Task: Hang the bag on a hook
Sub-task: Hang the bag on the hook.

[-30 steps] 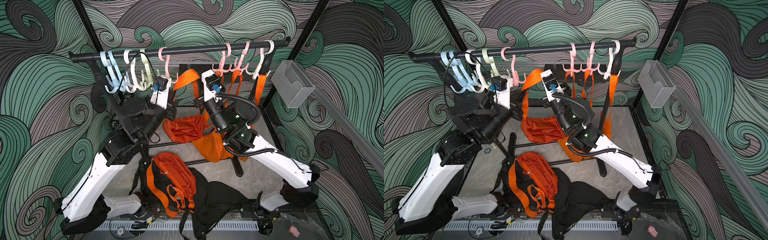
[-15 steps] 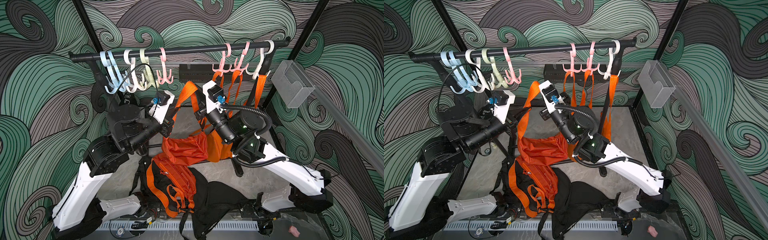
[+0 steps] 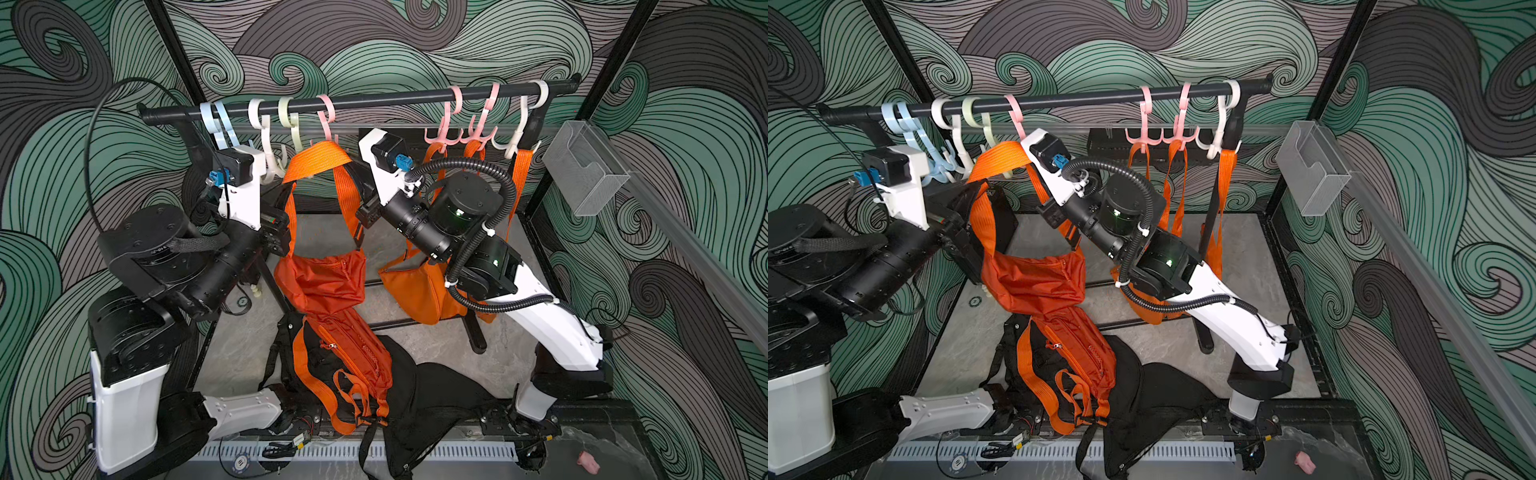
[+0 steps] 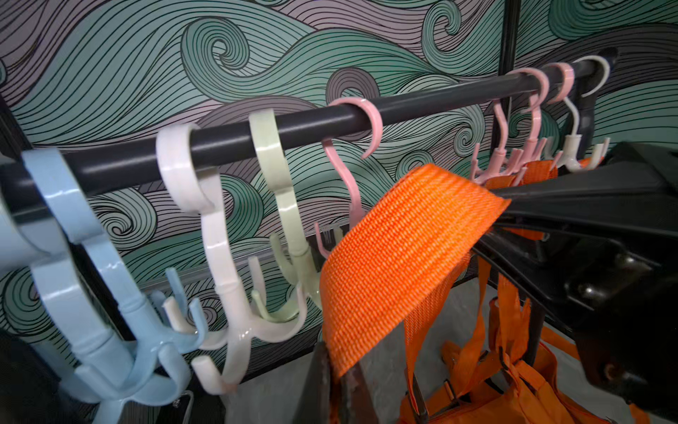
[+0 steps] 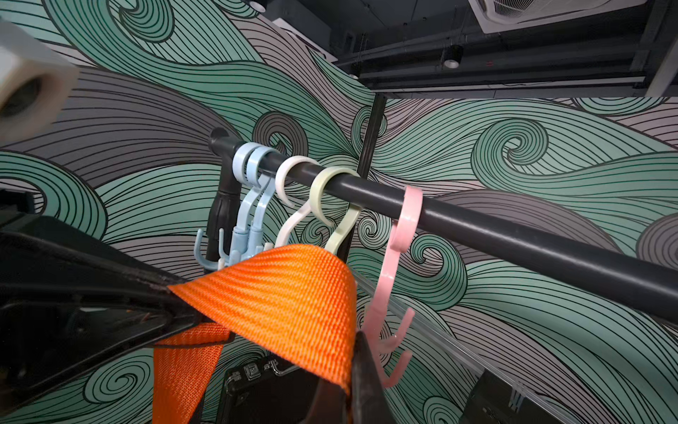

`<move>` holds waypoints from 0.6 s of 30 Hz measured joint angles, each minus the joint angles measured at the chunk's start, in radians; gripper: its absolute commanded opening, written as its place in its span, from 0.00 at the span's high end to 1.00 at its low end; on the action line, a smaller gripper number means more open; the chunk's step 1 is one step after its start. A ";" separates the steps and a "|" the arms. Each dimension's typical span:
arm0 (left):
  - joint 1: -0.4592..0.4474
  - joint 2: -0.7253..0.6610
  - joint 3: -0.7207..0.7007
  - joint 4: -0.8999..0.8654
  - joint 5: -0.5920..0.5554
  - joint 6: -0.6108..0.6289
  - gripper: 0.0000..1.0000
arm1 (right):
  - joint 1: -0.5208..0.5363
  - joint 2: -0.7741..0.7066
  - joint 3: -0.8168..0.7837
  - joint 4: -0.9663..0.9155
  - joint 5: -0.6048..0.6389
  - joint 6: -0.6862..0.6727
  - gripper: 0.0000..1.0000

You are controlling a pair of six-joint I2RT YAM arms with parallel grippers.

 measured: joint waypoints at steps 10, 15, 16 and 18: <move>0.001 0.097 0.045 -0.069 -0.059 -0.008 1.00 | -0.016 0.097 0.195 -0.150 0.091 0.001 1.00; 0.014 0.130 0.050 -0.101 -0.053 -0.026 1.00 | -0.032 0.101 0.205 -0.185 0.103 0.012 1.00; 0.018 0.135 0.050 -0.104 -0.050 -0.029 1.00 | -0.035 0.105 0.213 -0.197 0.102 0.018 1.00; 0.027 0.143 0.056 -0.111 -0.041 -0.038 1.00 | -0.042 0.119 0.242 -0.225 0.100 0.026 1.00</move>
